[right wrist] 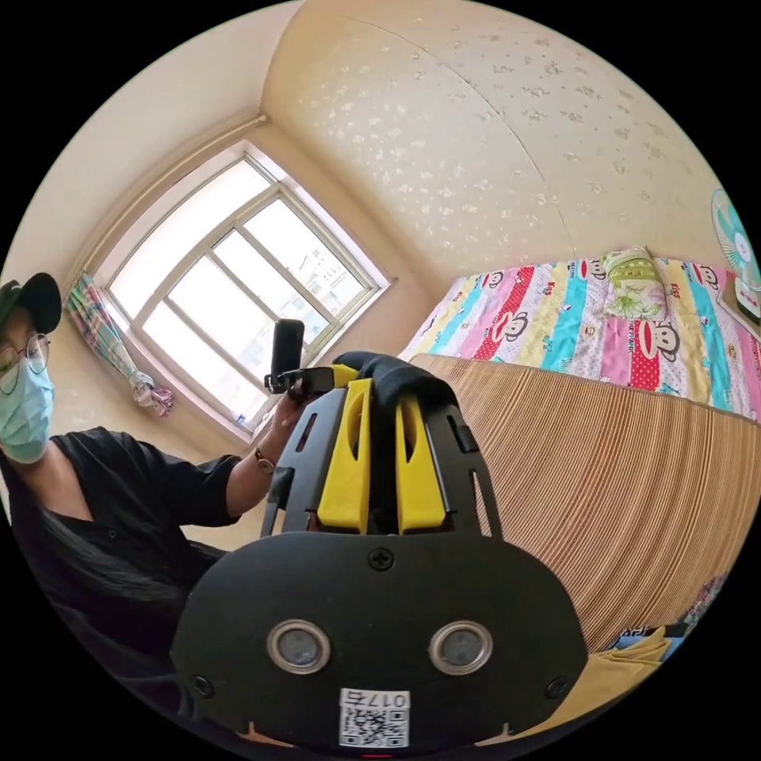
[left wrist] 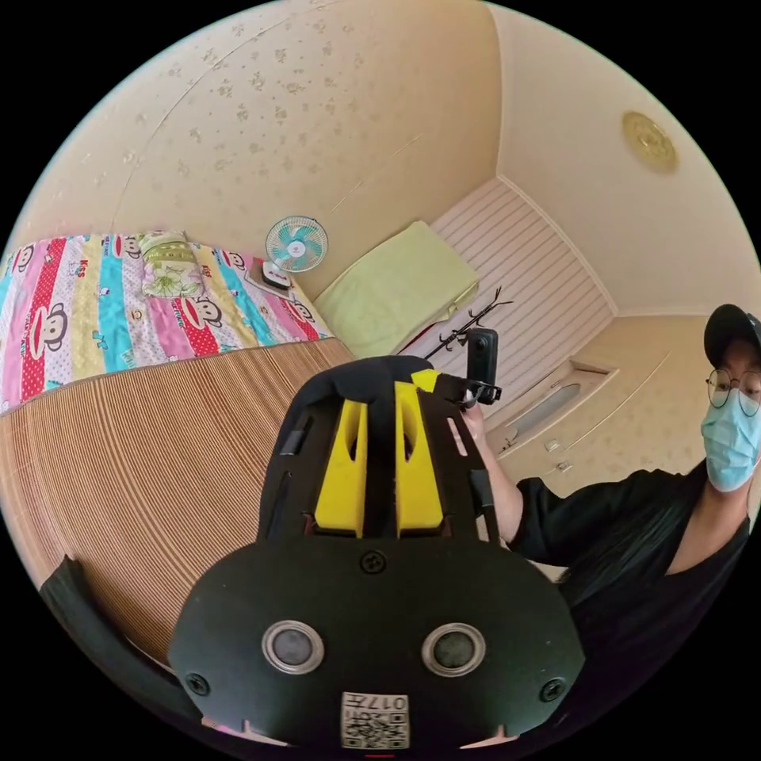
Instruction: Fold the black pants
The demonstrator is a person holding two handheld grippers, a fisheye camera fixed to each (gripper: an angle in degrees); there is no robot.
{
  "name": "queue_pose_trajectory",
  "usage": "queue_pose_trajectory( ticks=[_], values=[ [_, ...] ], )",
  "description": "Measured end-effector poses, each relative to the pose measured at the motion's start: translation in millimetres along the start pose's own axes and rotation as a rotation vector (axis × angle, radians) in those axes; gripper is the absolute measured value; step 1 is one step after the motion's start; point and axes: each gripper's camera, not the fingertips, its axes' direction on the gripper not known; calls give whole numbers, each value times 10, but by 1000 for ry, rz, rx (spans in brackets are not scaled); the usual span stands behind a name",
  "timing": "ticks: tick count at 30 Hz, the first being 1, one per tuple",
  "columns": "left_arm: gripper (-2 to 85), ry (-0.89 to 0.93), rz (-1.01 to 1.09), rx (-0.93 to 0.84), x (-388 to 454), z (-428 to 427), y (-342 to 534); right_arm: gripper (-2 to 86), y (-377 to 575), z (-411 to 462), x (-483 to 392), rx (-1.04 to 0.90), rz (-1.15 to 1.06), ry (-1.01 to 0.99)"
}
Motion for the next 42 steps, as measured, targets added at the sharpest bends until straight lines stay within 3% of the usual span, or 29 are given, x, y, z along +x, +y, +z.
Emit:
queue_pose_trajectory(
  ticks=[3,6,10,12,15,17,20,23,26,28,31,37,42],
  values=[
    [61,-81,29,-61,-174,339,414,52,490,367,189,-68,31,78],
    [70,-161,-85,-241,-468,878,1249,57,1449,940,553,-229,187,92],
    [113,-230,-449,-598,-998,1630,2820,81,3100,1740,1104,-612,577,99],
    [126,-261,-556,-704,-1120,1730,3304,93,3479,1794,1160,-725,618,149],
    [142,-228,-675,-576,-1251,1461,3487,125,3525,1508,1325,-627,687,114],
    [160,-210,-719,-387,-1429,1168,3294,164,3313,1277,1617,-463,724,39],
    [184,-188,-716,-250,-1797,1050,2907,213,2945,1230,2100,-321,749,4],
    [197,-167,-733,-250,-2260,1238,2625,228,2677,1522,2574,-305,770,-68],
    [193,-138,-796,-379,-2673,1614,2677,220,2638,1969,2729,-387,792,-117],
    [179,-3,-856,-310,-2752,1686,2841,202,2632,2005,2652,-370,785,-55],
    [136,227,-1013,-192,-2685,1790,3277,169,2771,1980,2502,-329,880,-120],
    [95,136,-944,-210,-1811,1311,3612,128,2615,1999,1658,-315,845,-315],
    [88,-6,-907,-4,-1176,248,3533,119,1820,2530,909,-388,681,-455]
  ],
)
